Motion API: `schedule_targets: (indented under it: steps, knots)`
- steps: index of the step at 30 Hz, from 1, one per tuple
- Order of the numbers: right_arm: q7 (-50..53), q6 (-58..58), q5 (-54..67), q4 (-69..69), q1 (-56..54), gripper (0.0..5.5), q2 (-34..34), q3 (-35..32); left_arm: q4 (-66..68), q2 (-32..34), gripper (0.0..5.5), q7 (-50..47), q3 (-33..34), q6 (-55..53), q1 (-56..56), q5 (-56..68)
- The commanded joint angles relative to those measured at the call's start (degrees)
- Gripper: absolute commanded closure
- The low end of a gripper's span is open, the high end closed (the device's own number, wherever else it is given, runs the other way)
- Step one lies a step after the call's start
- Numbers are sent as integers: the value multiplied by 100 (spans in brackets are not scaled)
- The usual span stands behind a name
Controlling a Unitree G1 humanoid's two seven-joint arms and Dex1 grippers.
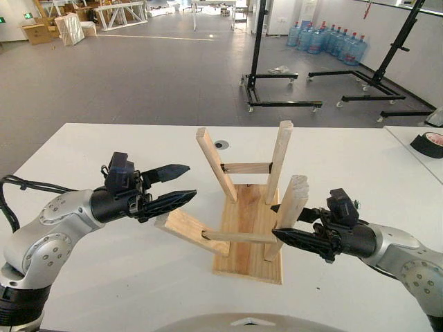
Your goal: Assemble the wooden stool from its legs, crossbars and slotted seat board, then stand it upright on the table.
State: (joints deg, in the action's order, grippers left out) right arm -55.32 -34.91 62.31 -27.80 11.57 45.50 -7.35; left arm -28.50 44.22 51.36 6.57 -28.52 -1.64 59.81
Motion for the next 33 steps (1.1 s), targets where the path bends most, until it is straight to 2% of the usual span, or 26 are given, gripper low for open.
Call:
schedule_targets:
  steps: [1,9,18,22,33]
  knots:
    - [293,-253,-39,29,-35,114,-104,-30,29,169,227,-59,-426,-396,199,-587]
    - [623,-547,862,-243,-390,114,-233,-504,-393,73,227,-316,-456,-452,-335,-503]
    - [590,-535,488,-226,-279,114,-294,-429,-651,-180,227,-856,-292,-667,-1314,-323]
    - [568,-480,404,-138,-271,114,-316,-570,-586,-137,227,-815,-222,-705,-1346,-381]
    - [94,-810,1067,-489,164,114,301,-1898,-843,-156,227,-923,33,-710,-882,-409]
